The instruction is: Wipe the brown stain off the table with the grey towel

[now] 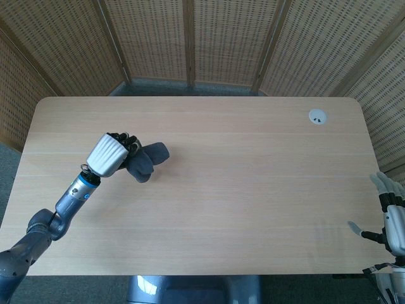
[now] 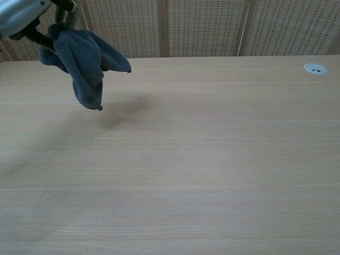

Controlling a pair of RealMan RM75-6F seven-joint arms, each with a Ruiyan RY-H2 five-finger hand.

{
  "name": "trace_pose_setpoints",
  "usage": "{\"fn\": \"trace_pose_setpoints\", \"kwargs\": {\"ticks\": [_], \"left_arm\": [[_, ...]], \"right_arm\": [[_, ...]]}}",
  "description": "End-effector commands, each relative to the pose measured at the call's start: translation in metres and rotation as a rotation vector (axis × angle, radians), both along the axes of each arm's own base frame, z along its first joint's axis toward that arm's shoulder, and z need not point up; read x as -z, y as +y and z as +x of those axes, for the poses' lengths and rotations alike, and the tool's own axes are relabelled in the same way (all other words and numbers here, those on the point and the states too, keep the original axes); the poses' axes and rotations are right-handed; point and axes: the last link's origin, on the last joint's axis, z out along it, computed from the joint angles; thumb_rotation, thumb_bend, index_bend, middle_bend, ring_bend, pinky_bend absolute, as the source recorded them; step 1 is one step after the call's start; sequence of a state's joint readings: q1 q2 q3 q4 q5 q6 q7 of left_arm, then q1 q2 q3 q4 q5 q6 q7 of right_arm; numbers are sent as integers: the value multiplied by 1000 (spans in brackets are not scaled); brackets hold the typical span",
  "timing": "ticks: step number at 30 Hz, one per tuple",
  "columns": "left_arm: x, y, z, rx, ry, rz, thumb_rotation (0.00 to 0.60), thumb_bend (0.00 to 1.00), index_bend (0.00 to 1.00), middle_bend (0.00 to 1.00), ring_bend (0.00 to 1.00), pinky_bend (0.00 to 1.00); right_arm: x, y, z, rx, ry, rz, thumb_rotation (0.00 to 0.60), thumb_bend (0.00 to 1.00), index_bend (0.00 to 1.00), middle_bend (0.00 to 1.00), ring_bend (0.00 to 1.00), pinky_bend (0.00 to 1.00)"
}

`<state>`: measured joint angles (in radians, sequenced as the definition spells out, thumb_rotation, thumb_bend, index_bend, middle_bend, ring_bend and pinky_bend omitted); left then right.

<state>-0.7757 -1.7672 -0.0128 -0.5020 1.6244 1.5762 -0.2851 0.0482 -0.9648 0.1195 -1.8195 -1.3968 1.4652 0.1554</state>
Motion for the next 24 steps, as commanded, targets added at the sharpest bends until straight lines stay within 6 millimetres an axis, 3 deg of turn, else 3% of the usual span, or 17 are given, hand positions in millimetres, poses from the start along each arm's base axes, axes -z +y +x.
{"fn": "trace_pose_setpoints", "kwargs": {"ticks": [1, 5, 12, 16, 22, 24], "left_arm": [[-10, -4, -12, -29, 4, 27, 600, 216, 728, 659, 641, 913], [-12, -3, -21, -70, 15, 18, 600, 217, 728, 659, 641, 912], [0, -2, 3, -26, -29, -10, 600, 216, 728, 659, 641, 912], [2, -4, 3, -33, -35, -7, 600, 217, 728, 659, 641, 912], [-17, -5, -31, -162, -3, 36, 600, 216, 727, 656, 635, 911], [-19, -6, -46, -237, 13, 13, 600, 202, 693, 591, 566, 876]], "right_arm": [[0, 0, 0, 0, 0, 0, 600, 0, 0, 0, 0, 0], [2, -1, 0, 4, 4, 13, 600, 0, 0, 0, 0, 0], [4, -1, 0, 3, 14, 13, 600, 0, 0, 0, 0, 0], [2, -2, -1, 6, 8, 5, 600, 0, 0, 0, 0, 0], [3, -2, 0, 2, 4, 16, 600, 0, 0, 0, 0, 0], [5, -2, 1, -2, 8, 23, 600, 0, 0, 0, 0, 0]]}}
